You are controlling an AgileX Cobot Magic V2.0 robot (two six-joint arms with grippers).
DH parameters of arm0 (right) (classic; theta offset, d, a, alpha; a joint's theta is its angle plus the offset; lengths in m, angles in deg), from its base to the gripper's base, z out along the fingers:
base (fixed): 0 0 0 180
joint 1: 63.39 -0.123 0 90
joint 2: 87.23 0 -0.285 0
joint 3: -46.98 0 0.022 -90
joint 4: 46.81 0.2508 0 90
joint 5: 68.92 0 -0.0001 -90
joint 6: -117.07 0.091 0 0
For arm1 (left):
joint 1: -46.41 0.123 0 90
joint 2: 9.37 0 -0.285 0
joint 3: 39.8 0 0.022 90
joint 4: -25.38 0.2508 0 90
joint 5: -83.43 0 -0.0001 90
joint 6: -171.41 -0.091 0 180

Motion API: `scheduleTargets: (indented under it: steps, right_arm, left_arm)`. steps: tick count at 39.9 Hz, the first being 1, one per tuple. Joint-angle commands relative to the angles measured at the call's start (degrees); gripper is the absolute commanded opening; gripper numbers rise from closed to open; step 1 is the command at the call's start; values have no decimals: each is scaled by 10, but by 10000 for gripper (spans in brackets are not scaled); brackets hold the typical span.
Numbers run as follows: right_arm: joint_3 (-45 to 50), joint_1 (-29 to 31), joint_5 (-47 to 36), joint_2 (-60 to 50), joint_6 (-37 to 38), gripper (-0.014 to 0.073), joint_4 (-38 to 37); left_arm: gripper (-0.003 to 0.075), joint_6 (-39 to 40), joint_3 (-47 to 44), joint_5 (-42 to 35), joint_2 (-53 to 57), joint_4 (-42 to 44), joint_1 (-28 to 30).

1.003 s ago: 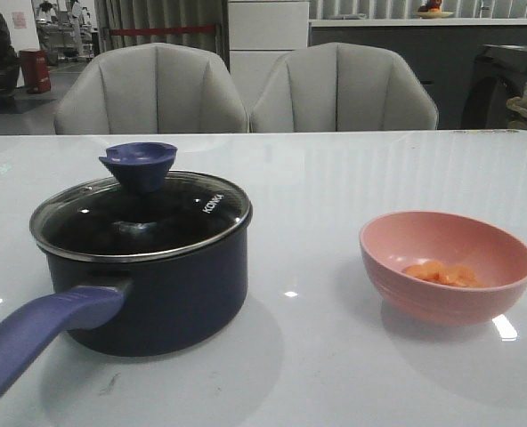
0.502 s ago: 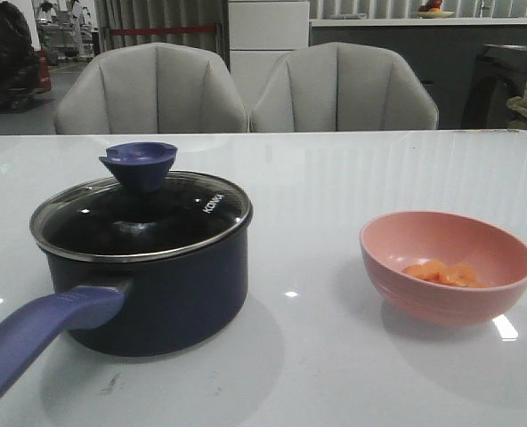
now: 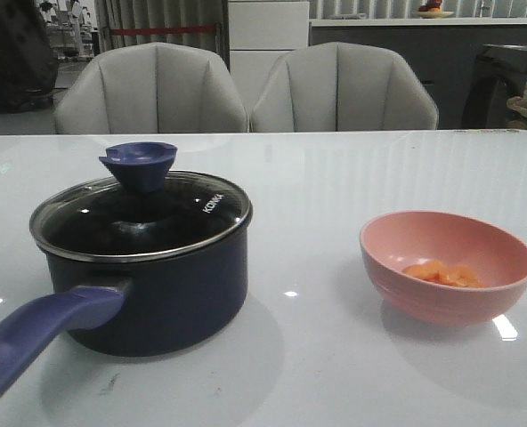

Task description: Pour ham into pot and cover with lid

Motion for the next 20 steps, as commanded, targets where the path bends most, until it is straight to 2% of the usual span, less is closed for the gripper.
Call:
scheduleTargets:
  steps: [1, 11, 20]
  right_arm:
    - [6, 2, -43, -12, -1, 159, -5]
    - [6, 2, -43, -12, -1, 159, -5]
    - [6, 2, -43, -12, -1, 159, -5]
  left_arm:
    - [619, 33, 61, 1, -36, 10, -31]
    - [619, 38, 208, 110, -171, 6, -54]
    - [619, 58, 260, 126, -232, -13, -54]
